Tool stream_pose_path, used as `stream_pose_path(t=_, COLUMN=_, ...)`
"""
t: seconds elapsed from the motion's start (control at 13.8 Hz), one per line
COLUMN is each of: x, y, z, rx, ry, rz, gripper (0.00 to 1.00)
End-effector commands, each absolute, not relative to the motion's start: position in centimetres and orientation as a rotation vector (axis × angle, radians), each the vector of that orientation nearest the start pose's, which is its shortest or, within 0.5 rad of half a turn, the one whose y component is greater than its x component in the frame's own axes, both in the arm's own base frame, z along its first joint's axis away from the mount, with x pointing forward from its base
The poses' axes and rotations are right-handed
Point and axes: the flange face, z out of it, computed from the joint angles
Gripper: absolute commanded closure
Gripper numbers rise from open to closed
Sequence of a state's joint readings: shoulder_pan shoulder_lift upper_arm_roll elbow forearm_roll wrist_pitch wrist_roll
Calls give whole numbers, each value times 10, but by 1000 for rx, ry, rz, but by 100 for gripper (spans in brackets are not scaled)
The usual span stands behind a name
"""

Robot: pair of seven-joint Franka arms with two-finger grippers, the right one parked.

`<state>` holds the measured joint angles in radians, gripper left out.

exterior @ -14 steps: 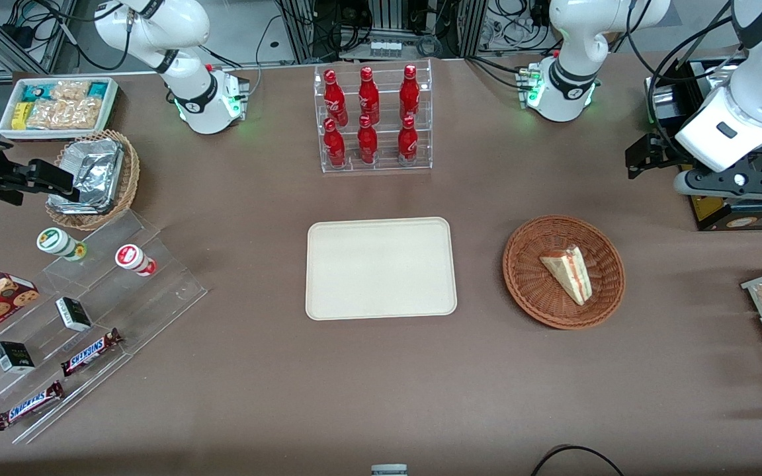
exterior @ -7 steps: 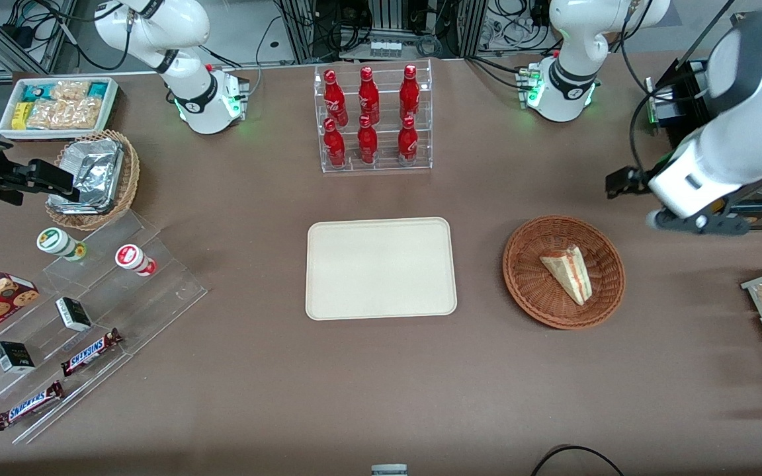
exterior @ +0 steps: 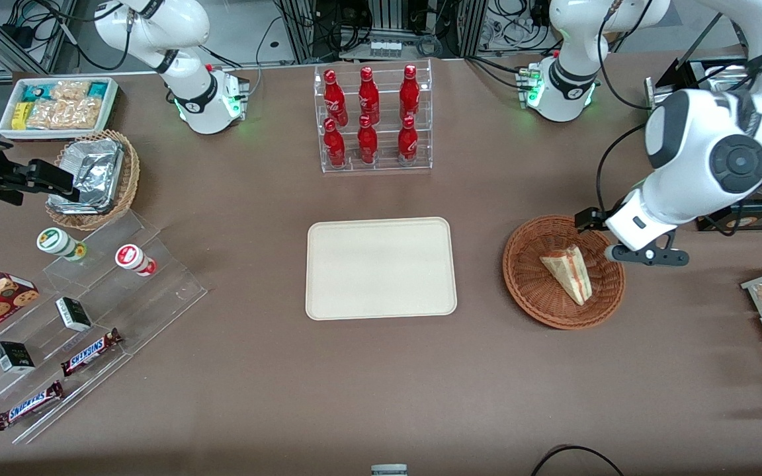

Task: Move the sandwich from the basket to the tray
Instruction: 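Move the left gripper over the wrapped sandwich in the wicker basket, then lower the left gripper and close it on the wrapped sandwich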

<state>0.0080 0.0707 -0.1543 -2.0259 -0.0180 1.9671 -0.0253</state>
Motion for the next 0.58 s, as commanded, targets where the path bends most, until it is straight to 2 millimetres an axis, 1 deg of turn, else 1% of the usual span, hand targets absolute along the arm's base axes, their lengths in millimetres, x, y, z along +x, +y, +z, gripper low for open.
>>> stream_pose_path(t=0.0, x=528, y=-75, z=388, rx=-3158, ry=111, rz=108, gripper=0)
stream_pose_path(t=0.07, x=524, y=-75, z=379, rx=-3161, ry=32, rz=65, gripper=0)
stream_pose_path(t=0.15, x=525, y=-75, z=373, rx=-3161, ry=-83, rz=45, gripper=0)
stream_pose_path(t=0.22, x=526, y=-76, z=370, rx=-3156, ry=-214, rz=39, gripper=0)
stream_pose_path(t=0.36, x=529, y=-77, z=366, rx=-3140, ry=-417, rz=23, gripper=0)
stream_pose_path(t=0.51, x=530, y=-77, z=360, rx=-3093, ry=-721, rz=-11, gripper=0)
